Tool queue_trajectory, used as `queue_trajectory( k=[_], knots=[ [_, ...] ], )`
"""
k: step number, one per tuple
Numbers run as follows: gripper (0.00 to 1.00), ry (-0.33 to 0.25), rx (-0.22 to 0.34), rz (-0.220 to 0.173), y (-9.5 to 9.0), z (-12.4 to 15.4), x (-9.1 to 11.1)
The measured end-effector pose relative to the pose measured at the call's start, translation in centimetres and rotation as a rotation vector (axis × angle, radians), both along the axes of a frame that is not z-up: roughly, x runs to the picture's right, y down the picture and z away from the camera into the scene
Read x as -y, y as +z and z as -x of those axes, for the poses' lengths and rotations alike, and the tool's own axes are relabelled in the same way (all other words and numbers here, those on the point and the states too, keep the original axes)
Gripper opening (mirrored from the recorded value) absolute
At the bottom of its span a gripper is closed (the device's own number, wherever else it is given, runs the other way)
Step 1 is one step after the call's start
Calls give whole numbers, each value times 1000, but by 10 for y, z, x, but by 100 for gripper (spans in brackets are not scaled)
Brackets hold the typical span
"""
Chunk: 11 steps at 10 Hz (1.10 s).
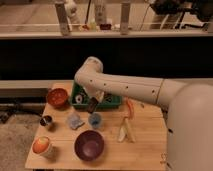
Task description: Wipe red bowl with eraser
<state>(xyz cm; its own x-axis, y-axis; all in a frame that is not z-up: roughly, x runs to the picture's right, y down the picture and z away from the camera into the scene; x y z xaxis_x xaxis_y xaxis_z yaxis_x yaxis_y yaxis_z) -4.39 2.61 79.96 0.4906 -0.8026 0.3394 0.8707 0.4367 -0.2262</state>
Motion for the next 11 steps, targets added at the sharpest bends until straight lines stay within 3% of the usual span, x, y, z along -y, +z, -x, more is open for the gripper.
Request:
queue_trajectory(
  k=[4,11],
  knots=[
    [0,14,44,3,16,24,6],
    [0,37,89,0,57,40,28]
  ],
)
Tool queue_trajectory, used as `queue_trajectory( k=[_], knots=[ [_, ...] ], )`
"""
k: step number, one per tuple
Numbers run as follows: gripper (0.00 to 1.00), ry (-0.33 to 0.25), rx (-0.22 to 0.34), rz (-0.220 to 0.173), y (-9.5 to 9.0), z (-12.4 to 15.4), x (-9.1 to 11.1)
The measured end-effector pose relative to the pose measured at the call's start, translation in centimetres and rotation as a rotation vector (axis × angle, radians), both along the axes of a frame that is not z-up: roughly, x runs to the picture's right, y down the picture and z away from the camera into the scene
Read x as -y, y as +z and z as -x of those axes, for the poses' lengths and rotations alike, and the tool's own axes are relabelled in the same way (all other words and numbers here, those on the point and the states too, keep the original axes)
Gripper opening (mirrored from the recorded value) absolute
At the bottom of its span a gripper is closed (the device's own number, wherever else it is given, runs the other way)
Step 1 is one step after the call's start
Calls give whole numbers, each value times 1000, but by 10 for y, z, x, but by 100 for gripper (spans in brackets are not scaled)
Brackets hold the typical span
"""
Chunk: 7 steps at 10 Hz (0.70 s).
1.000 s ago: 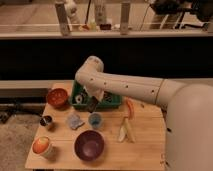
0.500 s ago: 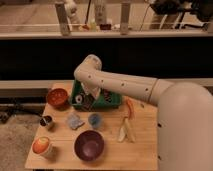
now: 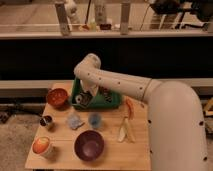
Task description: Wipe red bowl with eraser
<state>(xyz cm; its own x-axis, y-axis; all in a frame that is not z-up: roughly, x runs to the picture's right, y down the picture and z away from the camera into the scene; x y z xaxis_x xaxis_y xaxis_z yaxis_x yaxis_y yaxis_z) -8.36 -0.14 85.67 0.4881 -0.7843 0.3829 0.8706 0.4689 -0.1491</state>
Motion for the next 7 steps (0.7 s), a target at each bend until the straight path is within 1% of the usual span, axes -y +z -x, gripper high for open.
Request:
queue_trajectory(
  k=[3,5,7],
  knots=[
    [0,8,16,0,10,9,4],
    [0,25,31,-1,20,10,10],
    [0,31,51,0,26,21,14]
  ],
)
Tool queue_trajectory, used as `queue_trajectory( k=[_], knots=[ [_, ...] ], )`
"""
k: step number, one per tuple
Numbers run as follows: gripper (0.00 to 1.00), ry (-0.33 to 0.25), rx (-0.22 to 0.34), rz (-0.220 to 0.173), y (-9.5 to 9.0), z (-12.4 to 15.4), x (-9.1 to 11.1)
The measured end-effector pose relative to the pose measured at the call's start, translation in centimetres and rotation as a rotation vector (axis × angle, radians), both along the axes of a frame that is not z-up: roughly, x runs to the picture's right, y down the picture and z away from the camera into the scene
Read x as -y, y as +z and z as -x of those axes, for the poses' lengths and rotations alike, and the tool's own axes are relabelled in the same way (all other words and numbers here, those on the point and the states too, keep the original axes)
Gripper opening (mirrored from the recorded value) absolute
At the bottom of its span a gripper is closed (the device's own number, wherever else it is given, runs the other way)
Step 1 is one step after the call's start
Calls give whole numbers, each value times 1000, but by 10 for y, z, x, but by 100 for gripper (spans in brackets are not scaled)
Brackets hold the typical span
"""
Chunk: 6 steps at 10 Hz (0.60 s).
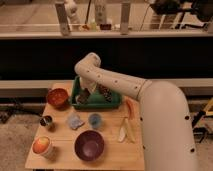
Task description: Wipe red bowl with eraser
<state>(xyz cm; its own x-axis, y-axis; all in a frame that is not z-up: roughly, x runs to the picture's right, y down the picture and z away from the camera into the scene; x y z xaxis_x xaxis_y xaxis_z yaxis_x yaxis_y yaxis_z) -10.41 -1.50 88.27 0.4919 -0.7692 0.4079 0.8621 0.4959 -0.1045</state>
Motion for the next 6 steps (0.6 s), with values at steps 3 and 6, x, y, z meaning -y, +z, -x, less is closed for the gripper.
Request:
queue_trajectory(
  k=[3,6],
  knots=[
    [0,28,5,-7,9,1,7],
    [0,34,32,-7,18,15,10]
  ],
)
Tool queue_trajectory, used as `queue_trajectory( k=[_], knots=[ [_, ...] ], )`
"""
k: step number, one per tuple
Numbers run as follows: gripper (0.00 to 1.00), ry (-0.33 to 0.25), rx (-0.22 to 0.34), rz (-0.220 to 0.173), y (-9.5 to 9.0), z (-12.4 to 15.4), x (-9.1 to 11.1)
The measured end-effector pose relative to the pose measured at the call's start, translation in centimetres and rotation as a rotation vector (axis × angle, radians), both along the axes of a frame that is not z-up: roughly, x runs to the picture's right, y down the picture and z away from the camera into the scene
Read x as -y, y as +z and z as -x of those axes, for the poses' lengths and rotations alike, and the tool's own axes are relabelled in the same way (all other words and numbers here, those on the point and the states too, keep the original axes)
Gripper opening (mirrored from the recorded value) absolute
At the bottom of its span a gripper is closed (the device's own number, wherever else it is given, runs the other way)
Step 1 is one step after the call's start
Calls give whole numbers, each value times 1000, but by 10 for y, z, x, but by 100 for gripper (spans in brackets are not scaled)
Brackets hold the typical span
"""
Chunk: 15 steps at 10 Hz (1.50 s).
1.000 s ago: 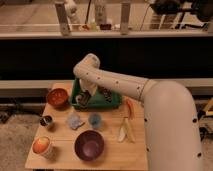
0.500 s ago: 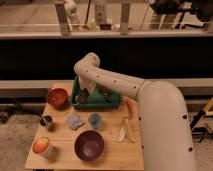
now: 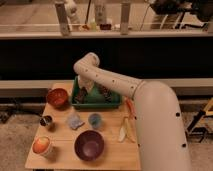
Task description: Wipe red bowl with eraser
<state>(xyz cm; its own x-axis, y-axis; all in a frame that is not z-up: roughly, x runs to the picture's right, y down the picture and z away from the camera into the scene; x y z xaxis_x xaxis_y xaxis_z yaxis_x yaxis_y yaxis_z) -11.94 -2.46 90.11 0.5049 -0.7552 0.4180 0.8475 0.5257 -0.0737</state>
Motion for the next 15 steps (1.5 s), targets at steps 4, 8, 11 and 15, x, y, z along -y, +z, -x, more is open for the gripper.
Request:
queue_trajectory(
  k=[4,8,11,15],
  knots=[
    [0,-45,12,4,0,15,9],
    [0,-178,12,16,-2,92,23],
    [0,-219,10,11,8,121,27],
    [0,-243,-1,-61,22,142,29]
  ],
)
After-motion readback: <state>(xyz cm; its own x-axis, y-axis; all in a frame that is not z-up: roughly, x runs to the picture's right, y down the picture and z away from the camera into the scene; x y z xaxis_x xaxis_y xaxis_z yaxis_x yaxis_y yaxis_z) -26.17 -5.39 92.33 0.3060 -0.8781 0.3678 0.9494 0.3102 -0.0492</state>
